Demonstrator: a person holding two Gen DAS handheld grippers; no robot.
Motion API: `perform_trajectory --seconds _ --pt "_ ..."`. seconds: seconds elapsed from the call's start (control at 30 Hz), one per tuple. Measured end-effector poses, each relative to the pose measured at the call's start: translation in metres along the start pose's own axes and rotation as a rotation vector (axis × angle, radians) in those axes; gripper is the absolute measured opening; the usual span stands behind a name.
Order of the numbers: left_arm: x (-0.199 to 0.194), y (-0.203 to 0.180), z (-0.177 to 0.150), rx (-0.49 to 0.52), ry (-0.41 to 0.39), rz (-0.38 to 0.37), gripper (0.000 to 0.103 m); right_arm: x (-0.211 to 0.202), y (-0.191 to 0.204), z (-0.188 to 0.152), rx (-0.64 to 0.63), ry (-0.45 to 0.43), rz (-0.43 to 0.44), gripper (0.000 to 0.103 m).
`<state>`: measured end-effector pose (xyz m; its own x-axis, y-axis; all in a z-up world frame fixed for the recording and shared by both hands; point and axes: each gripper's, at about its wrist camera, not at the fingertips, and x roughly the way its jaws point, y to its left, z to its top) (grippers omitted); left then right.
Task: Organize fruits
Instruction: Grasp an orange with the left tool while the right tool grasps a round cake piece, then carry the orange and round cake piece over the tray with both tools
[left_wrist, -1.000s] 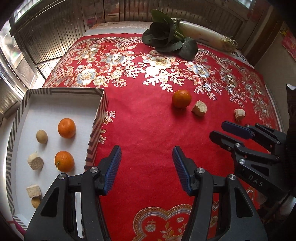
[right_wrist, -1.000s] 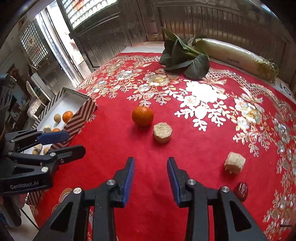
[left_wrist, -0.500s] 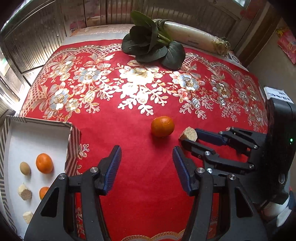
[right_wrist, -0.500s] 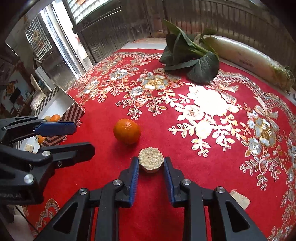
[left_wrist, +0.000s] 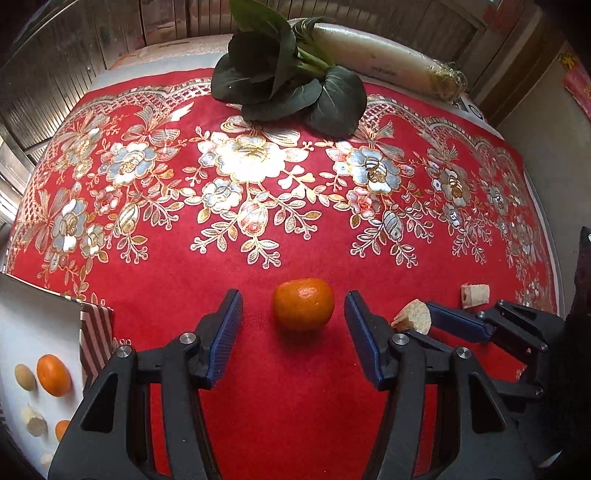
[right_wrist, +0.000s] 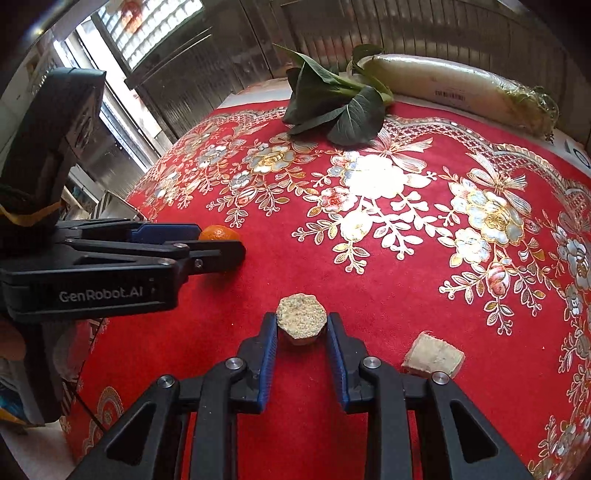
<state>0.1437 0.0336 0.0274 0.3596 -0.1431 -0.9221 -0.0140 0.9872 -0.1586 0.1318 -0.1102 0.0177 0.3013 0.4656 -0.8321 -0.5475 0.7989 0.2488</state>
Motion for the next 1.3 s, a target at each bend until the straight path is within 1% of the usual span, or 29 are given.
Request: perform_trajectory --seconds 0.07,0.17,0.23,0.33,0.4,0.6,0.77,1.03,1.3 --pt "0.003 0.002 -0.001 -0.006 0.0 0.004 0.055 0.001 0.002 0.001 -0.005 0.001 0.0 0.026" --pt "0.002 0.007 -0.003 -0.026 -0.015 -0.016 0.044 0.002 0.006 0.003 -0.014 0.004 0.002 0.026" --pt "-0.002 0.006 -0.004 -0.021 -0.021 -0.029 0.034 0.003 0.009 0.004 -0.02 0.008 0.003 0.026" --pt "-0.007 0.003 -0.007 0.01 -0.031 0.007 0.033 0.002 0.013 0.003 -0.026 0.01 0.009 0.026" --pt "-0.008 0.005 -0.011 0.008 -0.025 0.003 0.033 -0.001 0.017 0.002 -0.035 0.01 0.008 0.026" --pt "-0.018 0.011 -0.028 0.005 -0.02 0.027 0.032 -0.008 0.029 -0.004 -0.04 0.005 0.008 0.026" --pt "-0.03 0.011 -0.045 0.024 -0.032 0.063 0.032 -0.013 0.037 -0.016 -0.021 -0.003 0.018 0.026" --pt "-0.05 0.013 -0.072 0.031 -0.051 0.081 0.032 -0.021 0.054 -0.034 -0.026 0.004 0.021 0.026" --pt "-0.07 0.021 -0.095 0.021 -0.072 0.091 0.032 -0.033 0.077 -0.042 -0.066 0.005 0.015 0.026"
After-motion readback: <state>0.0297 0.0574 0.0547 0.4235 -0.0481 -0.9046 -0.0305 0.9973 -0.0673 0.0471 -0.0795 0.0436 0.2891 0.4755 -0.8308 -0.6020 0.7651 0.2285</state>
